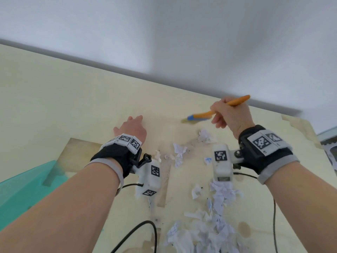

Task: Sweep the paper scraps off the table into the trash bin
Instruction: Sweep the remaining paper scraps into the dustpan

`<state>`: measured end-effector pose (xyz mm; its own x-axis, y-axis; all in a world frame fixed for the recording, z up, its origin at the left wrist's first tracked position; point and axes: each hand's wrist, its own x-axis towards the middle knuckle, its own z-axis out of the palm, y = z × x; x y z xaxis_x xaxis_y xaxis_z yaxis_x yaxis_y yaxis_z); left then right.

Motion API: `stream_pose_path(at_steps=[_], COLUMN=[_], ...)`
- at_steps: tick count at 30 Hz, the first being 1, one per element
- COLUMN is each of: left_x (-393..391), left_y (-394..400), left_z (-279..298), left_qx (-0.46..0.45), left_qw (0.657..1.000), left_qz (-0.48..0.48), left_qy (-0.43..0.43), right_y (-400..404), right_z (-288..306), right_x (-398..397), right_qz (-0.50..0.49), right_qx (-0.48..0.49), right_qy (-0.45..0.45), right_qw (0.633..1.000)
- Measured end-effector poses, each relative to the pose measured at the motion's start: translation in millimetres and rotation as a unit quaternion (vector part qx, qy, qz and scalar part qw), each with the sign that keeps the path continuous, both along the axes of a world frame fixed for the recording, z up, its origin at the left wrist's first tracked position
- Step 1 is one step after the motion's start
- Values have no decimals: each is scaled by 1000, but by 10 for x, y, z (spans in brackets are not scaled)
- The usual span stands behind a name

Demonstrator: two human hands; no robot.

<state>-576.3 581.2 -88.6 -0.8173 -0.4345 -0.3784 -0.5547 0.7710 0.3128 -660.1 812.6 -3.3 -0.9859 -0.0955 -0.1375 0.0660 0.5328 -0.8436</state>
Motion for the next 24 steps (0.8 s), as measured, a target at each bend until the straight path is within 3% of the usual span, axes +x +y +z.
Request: stream_pose_path(at_steps=[3,5,10,15,19,24], left_x=[7,1,23,54,144,323], left_y=[2,7,44,64,101,180], left_z=[13,16,8,99,135,108], left_qx=[-6,-5,-10,-3,35,69], left_qw=[1000,1000,1000,1000,999,997], left_qz=[-4,-2,-4,-13,-13,3], left_qy=[-3,-6,-11,-26,-4,27], right_y=[3,46,234,354,392,536], right_z=[-132,-298,-260,-30,-252,-225], right_x=[-5,102,226,130,328,515], right_qz=[-29,-21,-25,-130,-84,-91], right_qx=[29,88,105,-56,47,55], right_qy=[14,-12,-70,18,-19,-70], right_qw=[999,996,992,990,995,992])
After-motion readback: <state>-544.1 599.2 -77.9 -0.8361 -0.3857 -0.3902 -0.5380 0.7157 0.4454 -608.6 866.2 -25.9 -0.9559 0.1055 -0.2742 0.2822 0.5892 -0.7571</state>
